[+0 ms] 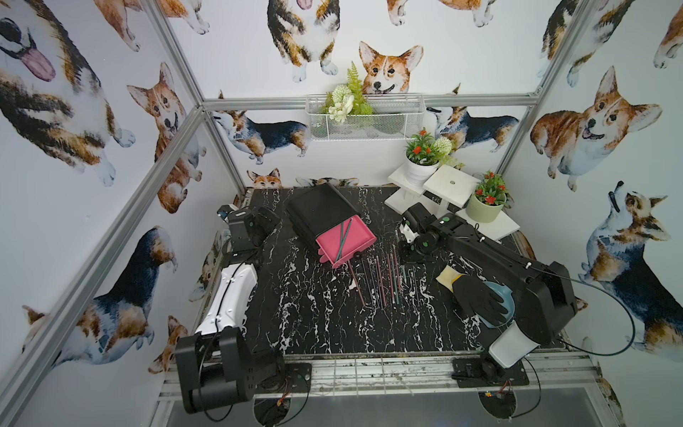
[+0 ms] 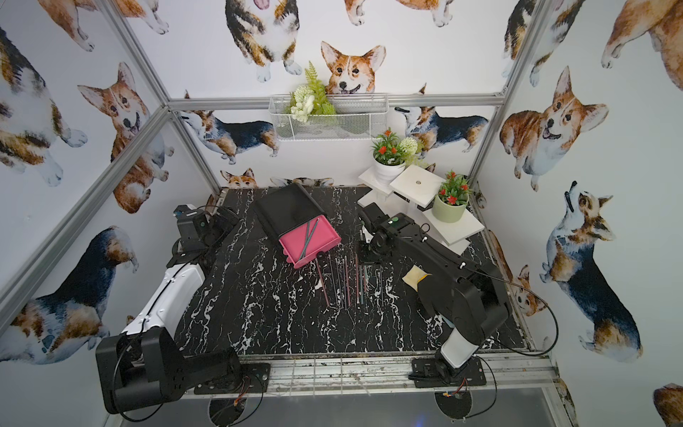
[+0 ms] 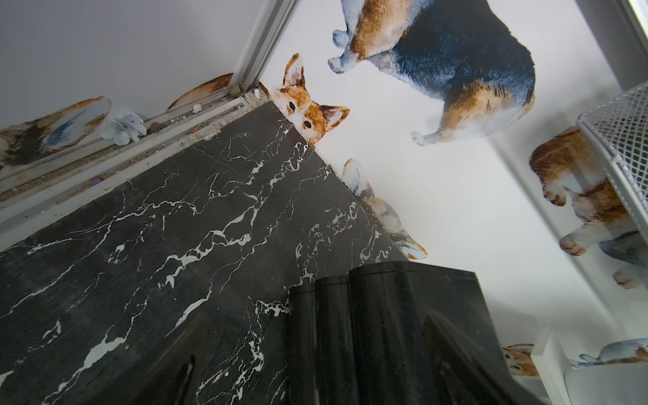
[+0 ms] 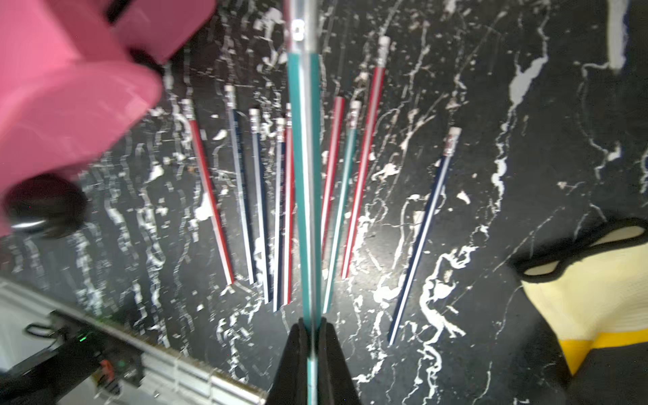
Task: Please place the pencils in the drawer according to their color
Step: Pick up the pencil from the center of the board, then place the pencil in the drawer.
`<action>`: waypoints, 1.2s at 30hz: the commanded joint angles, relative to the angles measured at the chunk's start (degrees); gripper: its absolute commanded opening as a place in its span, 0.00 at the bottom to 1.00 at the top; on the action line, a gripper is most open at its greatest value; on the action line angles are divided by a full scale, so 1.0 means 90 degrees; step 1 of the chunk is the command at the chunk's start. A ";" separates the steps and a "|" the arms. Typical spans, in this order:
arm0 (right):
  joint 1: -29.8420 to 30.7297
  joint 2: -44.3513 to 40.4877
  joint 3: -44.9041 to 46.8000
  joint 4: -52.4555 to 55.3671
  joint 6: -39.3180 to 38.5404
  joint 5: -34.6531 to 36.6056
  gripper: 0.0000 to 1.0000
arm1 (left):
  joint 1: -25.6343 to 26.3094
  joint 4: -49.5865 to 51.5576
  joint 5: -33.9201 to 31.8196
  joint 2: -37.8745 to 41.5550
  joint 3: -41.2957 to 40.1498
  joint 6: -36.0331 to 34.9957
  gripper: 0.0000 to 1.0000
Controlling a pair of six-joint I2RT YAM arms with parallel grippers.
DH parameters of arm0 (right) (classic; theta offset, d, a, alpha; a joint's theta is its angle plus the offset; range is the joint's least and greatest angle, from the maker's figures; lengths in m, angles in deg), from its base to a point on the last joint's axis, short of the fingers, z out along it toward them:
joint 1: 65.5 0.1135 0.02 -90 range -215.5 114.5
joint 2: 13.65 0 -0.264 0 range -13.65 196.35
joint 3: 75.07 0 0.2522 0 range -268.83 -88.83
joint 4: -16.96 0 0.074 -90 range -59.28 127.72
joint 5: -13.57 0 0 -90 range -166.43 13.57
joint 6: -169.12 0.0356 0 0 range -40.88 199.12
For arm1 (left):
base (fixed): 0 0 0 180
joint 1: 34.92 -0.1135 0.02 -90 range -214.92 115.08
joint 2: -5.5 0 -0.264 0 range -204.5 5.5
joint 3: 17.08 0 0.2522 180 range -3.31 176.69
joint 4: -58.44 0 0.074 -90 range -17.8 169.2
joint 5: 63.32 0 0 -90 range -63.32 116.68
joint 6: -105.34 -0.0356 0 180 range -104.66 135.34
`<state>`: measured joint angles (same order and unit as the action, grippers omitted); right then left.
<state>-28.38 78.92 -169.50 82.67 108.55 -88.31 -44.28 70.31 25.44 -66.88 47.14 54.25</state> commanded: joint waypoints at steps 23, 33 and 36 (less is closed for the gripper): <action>0.0060 0.1636 -0.1831 -0.1634 0.2447 -0.4195 0.00 | -0.0014 -0.0088 -0.0048 0.0035 0.0074 -0.0095 1.00; 0.0047 0.2158 -0.2125 -0.1367 0.2575 -0.3940 0.00 | -0.0008 -0.0089 -0.0059 0.0047 0.0077 -0.0105 1.00; 0.0053 0.2235 -0.2203 -0.1334 0.2540 -0.3874 0.00 | -0.0014 -0.0100 -0.0061 0.0037 0.0077 -0.0096 1.00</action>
<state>-28.01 98.60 -188.40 70.27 131.45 -124.07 -44.28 70.31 25.29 -66.57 47.23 53.99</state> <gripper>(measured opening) 0.096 0.998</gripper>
